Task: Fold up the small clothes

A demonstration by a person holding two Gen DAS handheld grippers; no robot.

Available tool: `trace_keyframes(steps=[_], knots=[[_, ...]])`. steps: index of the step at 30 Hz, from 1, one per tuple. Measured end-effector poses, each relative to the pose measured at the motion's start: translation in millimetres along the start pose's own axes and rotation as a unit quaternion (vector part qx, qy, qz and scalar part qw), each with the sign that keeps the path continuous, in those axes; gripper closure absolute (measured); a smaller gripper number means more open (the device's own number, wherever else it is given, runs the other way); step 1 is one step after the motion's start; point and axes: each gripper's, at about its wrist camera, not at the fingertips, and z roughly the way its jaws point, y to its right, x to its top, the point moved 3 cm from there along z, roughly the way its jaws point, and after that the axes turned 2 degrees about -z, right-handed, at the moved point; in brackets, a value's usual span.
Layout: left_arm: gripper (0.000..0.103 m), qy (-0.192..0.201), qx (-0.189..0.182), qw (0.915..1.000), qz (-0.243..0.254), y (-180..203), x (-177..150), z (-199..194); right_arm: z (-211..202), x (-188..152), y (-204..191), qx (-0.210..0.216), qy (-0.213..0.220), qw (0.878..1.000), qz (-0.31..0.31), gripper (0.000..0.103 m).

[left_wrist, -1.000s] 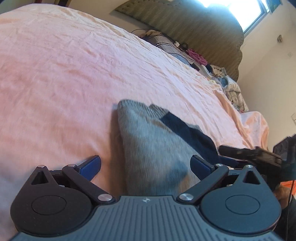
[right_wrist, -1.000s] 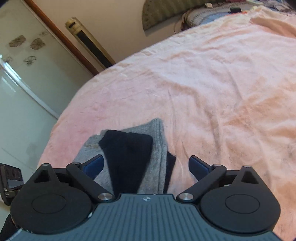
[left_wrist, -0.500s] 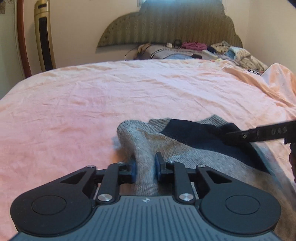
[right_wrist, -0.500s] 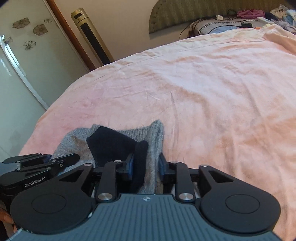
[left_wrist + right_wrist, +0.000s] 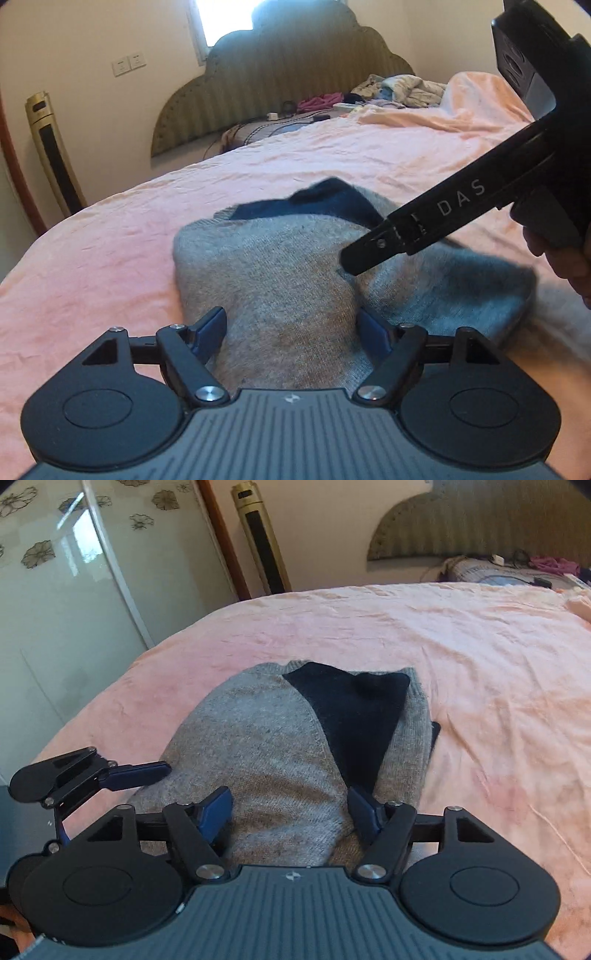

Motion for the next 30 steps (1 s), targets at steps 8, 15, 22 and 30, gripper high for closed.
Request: trace_keyframes(steps=[8, 15, 22, 30], knots=[[0.014, -0.021, 0.044, 0.9842, -0.17, -19.5, -39.4, -69.8, -79.6, -57.1, -17.8, -0.031, 0.068, 0.996, 0.039, 0.0], [0.003, -0.094, 0.07, 0.974, -0.194, -14.6, -72.1, -52.0, -60.5, -113.5, -32.3, -0.111, 0.015, 0.993, 0.034, 0.0], [0.0, -0.097, 0.083, 0.9728, -0.193, -6.4, -74.9, -51.2, -41.9, -116.8, -52.3, -0.192, -0.006, 0.981, 0.015, 0.0], [0.0, -0.11, 0.084, 0.9694, -0.203, -7.7, -70.3, -48.7, -43.2, -123.5, -53.5, -0.206, 0.008, 0.978, 0.012, 0.0]])
